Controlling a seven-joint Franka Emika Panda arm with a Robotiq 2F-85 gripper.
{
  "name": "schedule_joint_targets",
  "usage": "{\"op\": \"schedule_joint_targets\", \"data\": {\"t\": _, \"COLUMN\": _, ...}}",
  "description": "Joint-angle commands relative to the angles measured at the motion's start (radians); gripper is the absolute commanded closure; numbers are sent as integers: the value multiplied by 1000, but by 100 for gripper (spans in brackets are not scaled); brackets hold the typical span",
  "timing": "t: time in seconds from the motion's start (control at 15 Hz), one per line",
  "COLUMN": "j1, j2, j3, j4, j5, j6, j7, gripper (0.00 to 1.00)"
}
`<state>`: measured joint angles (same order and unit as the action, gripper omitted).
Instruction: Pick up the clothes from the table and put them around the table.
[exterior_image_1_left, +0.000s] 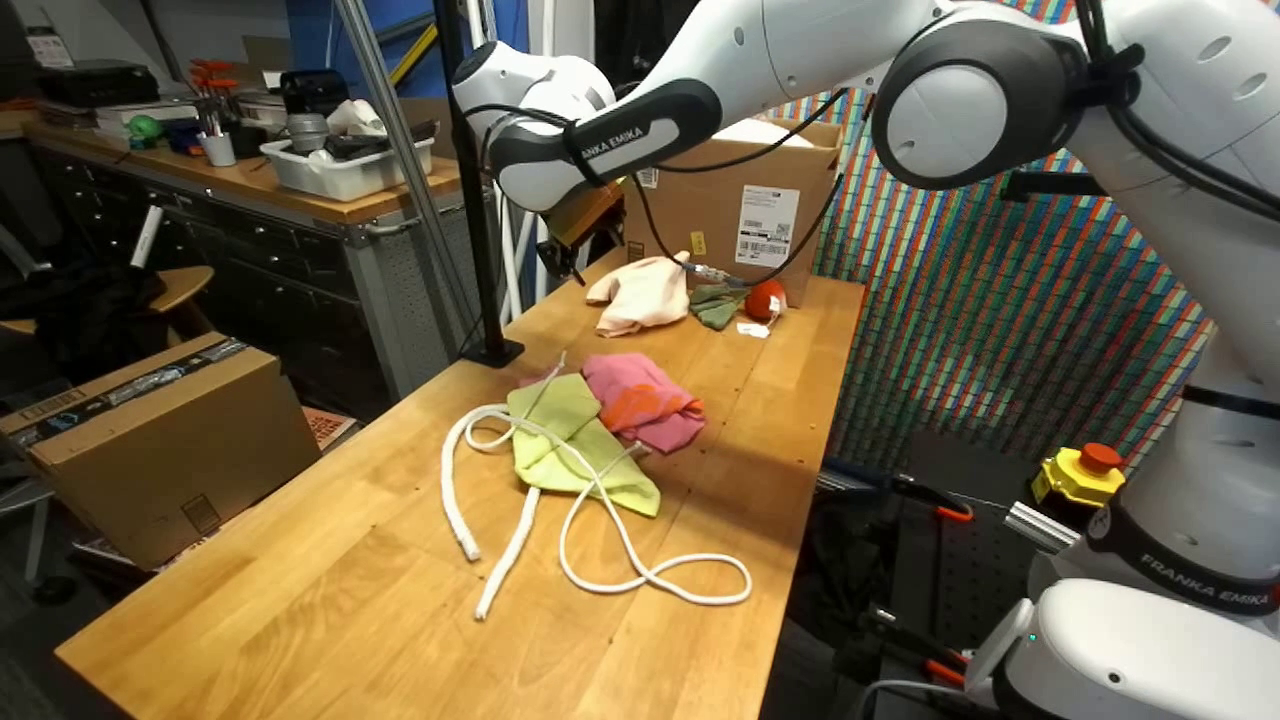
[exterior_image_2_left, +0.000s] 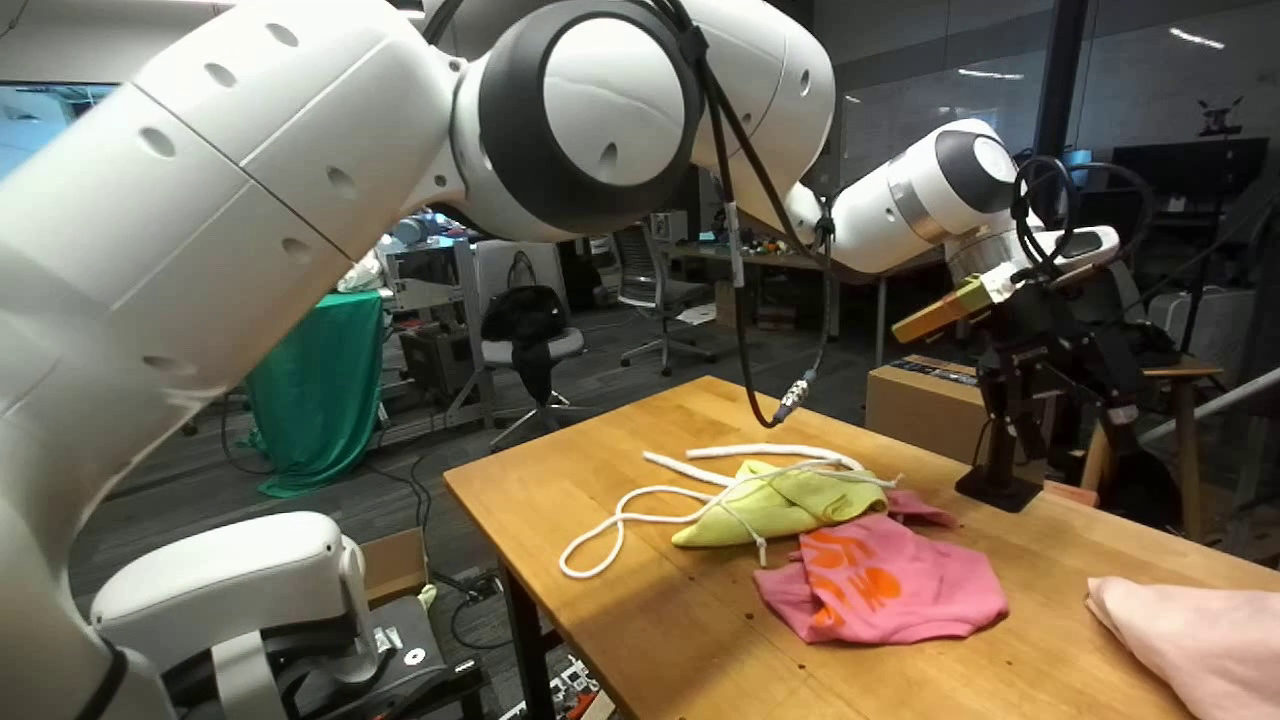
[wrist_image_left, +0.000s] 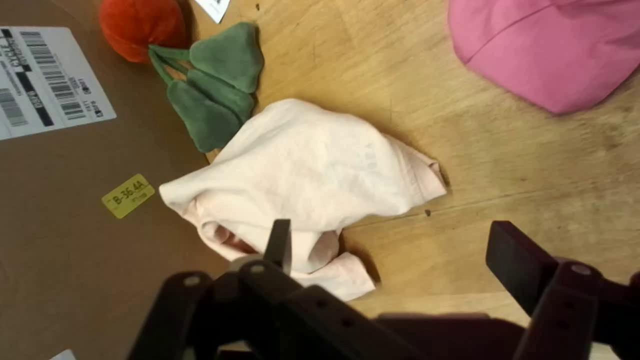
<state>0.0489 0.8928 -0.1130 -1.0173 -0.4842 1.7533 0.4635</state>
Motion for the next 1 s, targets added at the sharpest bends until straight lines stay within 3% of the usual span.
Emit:
{"op": "schedule_joint_targets", "data": {"t": 0.0, "j1": 21, "j2": -82, "j3": -20, "j4": -154, "j5": 56, "j6": 29, "j7": -10, "gripper": 0}}
{"op": "schedule_joint_targets", "data": {"t": 0.27, "j1": 13, "j2": -140, "j3": 1, "j4": -296, "j5": 107, "j6": 74, "j7": -40, "gripper": 0}}
{"op": "schedule_joint_targets", "data": {"t": 0.93, "j1": -9, "j2": -307, "j3": 39, "j4": -683, "j5": 191, "j6": 355, "j7": -228, "gripper": 0}}
